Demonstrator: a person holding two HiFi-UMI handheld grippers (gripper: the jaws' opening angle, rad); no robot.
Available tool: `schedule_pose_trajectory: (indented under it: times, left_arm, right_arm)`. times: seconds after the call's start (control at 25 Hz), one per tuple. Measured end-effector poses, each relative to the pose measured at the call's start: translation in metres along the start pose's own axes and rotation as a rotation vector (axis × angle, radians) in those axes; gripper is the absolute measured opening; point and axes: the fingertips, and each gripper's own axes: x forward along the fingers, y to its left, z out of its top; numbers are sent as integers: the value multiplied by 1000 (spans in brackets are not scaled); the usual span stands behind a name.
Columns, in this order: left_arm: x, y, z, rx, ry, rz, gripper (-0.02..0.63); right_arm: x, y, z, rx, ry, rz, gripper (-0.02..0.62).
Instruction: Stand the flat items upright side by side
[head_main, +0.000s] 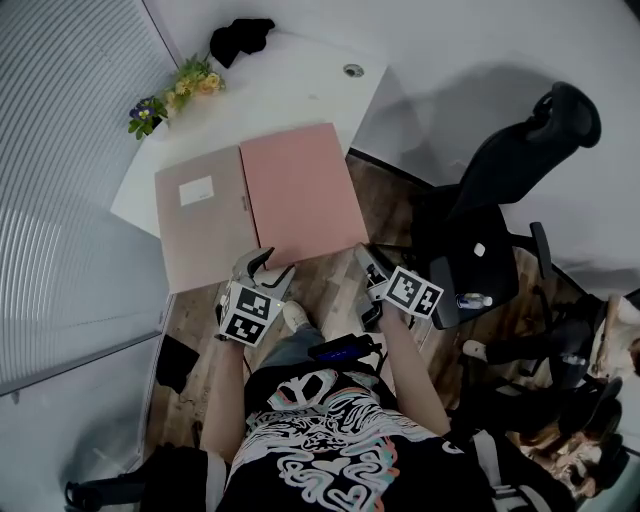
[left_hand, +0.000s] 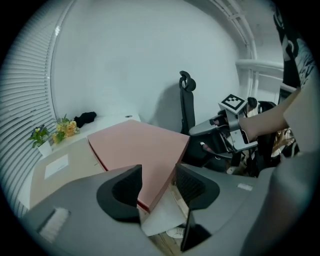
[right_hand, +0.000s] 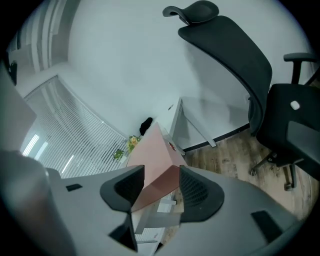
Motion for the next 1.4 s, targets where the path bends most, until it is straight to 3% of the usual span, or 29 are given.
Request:
schedule_pose_trajectory:
  times: [0.4,0.6,0.92,1.16,1.4]
  left_arm:
    - [21,-9,-20,159,112,-87,213]
    - [26,-9,-19,199,107,-44,215]
    - [32,-2,-23,310,146,14,212]
    - [36,1,-23,321,170,-8,210]
    - [39,2,-19,311,170,-20,207]
  right_arm:
    - [11,-21,-1,144,-24,-19,280]
    - [15,-27,-2,186,-27,-8,318]
    - [31,-32,-3,261,-35,32,319]
    - [37,-33,-4,297,-17,67,328]
    - [42,-31,-2,390,-13,150,291]
